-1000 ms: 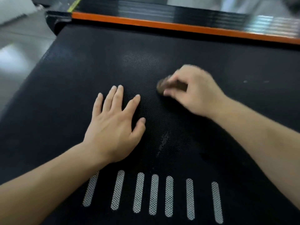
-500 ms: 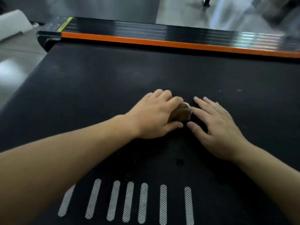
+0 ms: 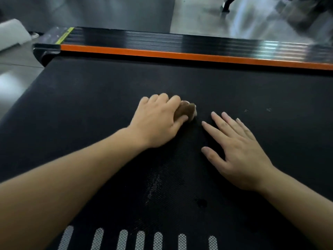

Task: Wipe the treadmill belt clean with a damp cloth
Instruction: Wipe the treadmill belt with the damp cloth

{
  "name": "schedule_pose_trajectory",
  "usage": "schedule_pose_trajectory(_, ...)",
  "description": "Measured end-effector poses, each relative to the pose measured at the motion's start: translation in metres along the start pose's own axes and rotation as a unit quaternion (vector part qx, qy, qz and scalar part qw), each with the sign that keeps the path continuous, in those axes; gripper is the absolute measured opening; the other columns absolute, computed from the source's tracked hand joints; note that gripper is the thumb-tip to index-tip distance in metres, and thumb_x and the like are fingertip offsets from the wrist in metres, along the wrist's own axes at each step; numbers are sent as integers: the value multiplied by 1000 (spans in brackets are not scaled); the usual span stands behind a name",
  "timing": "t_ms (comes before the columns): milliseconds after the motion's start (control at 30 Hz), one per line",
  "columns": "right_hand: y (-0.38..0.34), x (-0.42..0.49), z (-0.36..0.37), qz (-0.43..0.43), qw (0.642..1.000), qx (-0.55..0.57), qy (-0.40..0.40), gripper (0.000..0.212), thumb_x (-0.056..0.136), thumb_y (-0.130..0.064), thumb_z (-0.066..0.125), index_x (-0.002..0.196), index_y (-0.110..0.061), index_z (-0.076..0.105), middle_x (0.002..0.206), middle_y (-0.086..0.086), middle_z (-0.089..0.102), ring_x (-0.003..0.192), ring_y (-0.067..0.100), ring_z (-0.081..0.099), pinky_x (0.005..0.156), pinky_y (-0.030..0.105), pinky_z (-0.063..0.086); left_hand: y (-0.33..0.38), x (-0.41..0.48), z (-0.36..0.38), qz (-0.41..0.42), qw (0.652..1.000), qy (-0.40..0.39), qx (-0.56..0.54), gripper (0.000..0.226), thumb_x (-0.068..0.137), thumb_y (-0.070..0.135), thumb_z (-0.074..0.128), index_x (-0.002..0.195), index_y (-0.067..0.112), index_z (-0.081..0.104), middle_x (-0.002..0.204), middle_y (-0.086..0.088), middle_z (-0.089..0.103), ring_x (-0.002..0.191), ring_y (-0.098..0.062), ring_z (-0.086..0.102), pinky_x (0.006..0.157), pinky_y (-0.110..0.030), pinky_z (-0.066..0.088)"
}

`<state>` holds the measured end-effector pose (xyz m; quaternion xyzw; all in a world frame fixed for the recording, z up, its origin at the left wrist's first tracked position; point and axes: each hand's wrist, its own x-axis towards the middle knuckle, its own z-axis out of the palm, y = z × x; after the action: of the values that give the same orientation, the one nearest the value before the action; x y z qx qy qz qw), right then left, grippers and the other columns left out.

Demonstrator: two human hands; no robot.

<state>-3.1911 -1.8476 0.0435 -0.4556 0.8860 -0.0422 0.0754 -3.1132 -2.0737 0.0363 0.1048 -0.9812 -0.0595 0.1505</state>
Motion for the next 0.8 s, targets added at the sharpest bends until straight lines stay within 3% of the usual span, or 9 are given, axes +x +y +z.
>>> schedule_pose_trajectory(100, 0, -2, -1, -3, 1000, 8, 7, 75, 89, -72, 13, 157, -41, 13, 167, -12, -2, 151, 5, -15, 125, 40, 0, -29, 55, 6, -100, 992, -19, 73, 46, 98, 57, 43, 125, 20, 49, 124, -15, 57, 116, -37, 53, 98, -49, 37)
schedule_pose_trajectory(167, 0, -2, -1, 0, 1000, 23, 22, 73, 90, -72, 17, 157, -42, 17, 167, -13, 1, 151, 3, -13, 126, 40, 2, -56, 94, 6, -197, 977, -44, 67, 49, 100, 56, 42, 132, 18, 46, 131, -19, 53, 123, -39, 49, 102, -52, 36)
schedule_pose_trajectory(233, -1, -3, 1, -1, 999, 30, 32, 72, 91, -71, 20, 156, -41, 21, 167, -13, 4, 152, 3, -10, 126, 40, 4, -70, 112, 10, -239, 970, -37, 35, 50, 101, 55, 42, 133, 18, 46, 134, -19, 52, 126, -39, 47, 103, -52, 35)
schedule_pose_trajectory(300, 0, -3, 1, -2, 999, 25, 33, 72, 92, -71, 20, 156, -40, 22, 167, -12, 6, 152, 4, -8, 126, 41, 5, -59, 105, 14, -222, 975, -23, 2, 48, 99, 55, 46, 130, 18, 48, 132, -18, 53, 125, -39, 47, 102, -51, 36)
schedule_pose_trajectory(467, 1, -1, -1, -1, 1000, 16, 24, 73, 90, -73, 17, 157, -41, 18, 167, -12, 4, 152, 5, -9, 126, 40, 4, -12, 67, 20, -47, 999, 9, 24, 45, 96, 59, 45, 123, 24, 50, 124, -11, 53, 118, -35, 46, 100, -50, 31)
schedule_pose_trajectory(567, 0, -3, 1, -5, 999, 33, 39, 72, 91, -71, 23, 155, -40, 26, 167, -12, 9, 153, 5, -6, 126, 40, 4, -36, 103, 15, -125, 982, -31, 135, 49, 98, 59, 40, 128, 20, 47, 130, -17, 47, 123, -39, 41, 105, -56, 26)
schedule_pose_trajectory(667, 1, -3, 4, -6, 997, 42, 65, 70, 91, -69, 28, 153, -38, 33, 166, -10, 16, 153, 6, 0, 126, 41, 7, -52, 131, 13, -219, 970, -51, 89, 48, 100, 53, 42, 131, 16, 48, 134, -19, 50, 128, -41, 42, 108, -57, 27)
schedule_pose_trajectory(733, 1, -3, 4, -10, 997, 38, 66, 70, 91, -70, 28, 153, -38, 32, 166, -10, 16, 153, 7, 0, 125, 41, 8, -38, 126, 16, -195, 980, -34, 29, 44, 98, 52, 49, 127, 19, 51, 131, -16, 54, 126, -39, 45, 105, -54, 31)
schedule_pose_trajectory(800, 2, -3, 2, -12, 998, 34, 57, 73, 90, -70, 26, 154, -36, 31, 166, -9, 15, 154, 8, 0, 125, 42, 8, -13, 101, 17, -103, 994, -27, -34, 38, 94, 54, 55, 118, 24, 54, 122, -10, 57, 119, -36, 48, 101, -50, 33)
